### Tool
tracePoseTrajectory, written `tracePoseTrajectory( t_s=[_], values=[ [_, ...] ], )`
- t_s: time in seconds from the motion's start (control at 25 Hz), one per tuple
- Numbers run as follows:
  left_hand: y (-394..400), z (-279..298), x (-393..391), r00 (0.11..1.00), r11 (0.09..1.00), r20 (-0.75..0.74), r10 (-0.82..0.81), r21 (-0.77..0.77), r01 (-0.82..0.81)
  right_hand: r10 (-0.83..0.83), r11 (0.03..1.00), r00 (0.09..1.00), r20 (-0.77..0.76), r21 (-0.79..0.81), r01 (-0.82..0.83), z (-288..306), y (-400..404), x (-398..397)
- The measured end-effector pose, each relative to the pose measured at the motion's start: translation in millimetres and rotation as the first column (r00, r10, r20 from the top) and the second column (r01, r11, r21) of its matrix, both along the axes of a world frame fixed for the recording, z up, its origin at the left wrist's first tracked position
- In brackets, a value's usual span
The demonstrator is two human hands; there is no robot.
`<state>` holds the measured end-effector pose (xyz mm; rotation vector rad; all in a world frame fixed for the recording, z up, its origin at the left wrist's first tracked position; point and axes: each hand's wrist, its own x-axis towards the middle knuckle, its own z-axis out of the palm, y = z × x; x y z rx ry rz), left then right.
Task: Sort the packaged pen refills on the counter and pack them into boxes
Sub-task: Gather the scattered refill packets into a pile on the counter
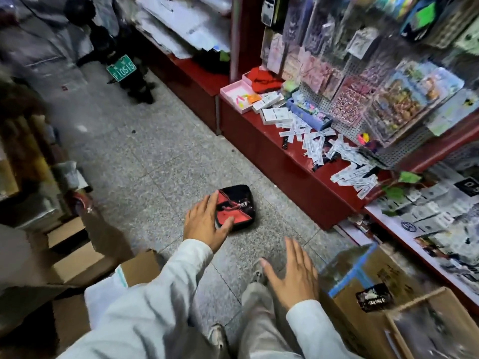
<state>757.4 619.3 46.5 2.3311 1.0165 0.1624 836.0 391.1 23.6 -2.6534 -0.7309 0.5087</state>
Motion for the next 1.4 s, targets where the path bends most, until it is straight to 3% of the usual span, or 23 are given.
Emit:
tracePoseTrajectory(
  t_s=[0.24, 0.56, 0.76, 0.92, 1.12, 1.24, 1.4],
  values=[
    [112, -19, 125, 1.000, 1.000, -0.028, 0.006, -0.016, -0.006, -0.022, 0.999, 0.999, -0.034, 0.036, 0.023, -27, 118, 138],
    [260, -17, 269, 0.999, 0.999, -0.033, 0.016, -0.027, -0.017, 0.007, 0.998, 1.000, -0.011, 0.056, -0.006, -15, 267, 286],
    [373, -40, 371, 0.995, 0.993, -0.033, -0.098, -0.064, 0.096, -0.097, 0.994, 0.995, -0.031, 0.043, 0.098, -33, 366, 353],
    [454, -49, 463, 0.932, 0.930, -0.043, -0.359, -0.100, 0.353, -0.350, 0.933, 0.936, -0.018, 0.081, 0.351, -37, 434, 387],
    [483, -38, 551, 0.803, 0.797, -0.001, -0.595, -0.130, 0.590, -0.555, 0.832, 0.831, -0.041, -0.027, 0.554, -41, 458, 398],
    [473, -40, 591, 0.754, 0.741, 0.047, -0.655, -0.155, 0.653, -0.612, 0.790, 0.787, -0.075, -0.035, 0.612, -49, 459, 419],
    [439, -60, 639, 0.744, 0.732, 0.048, -0.666, -0.148, 0.665, -0.645, 0.762, 0.759, -0.084, -0.005, 0.647, -64, 436, 464]
  ],
)
